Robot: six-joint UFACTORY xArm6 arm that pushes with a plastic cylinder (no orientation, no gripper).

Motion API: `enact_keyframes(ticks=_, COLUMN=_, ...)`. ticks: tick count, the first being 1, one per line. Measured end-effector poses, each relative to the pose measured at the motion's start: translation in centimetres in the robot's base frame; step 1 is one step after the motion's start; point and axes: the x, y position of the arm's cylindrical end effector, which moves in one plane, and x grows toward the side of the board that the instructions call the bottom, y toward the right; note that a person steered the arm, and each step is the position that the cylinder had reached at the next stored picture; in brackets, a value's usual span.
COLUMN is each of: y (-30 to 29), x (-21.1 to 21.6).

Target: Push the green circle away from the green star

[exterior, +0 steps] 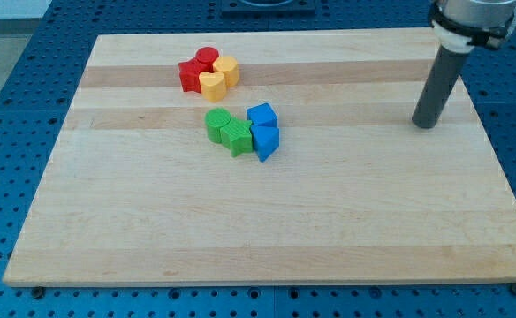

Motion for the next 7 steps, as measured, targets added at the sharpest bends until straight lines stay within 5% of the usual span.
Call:
enact_keyframes(ticks=6, y=-6.2, x=-4.3)
enact_keyframes(ticks=7, y=-7.3, x=2.0)
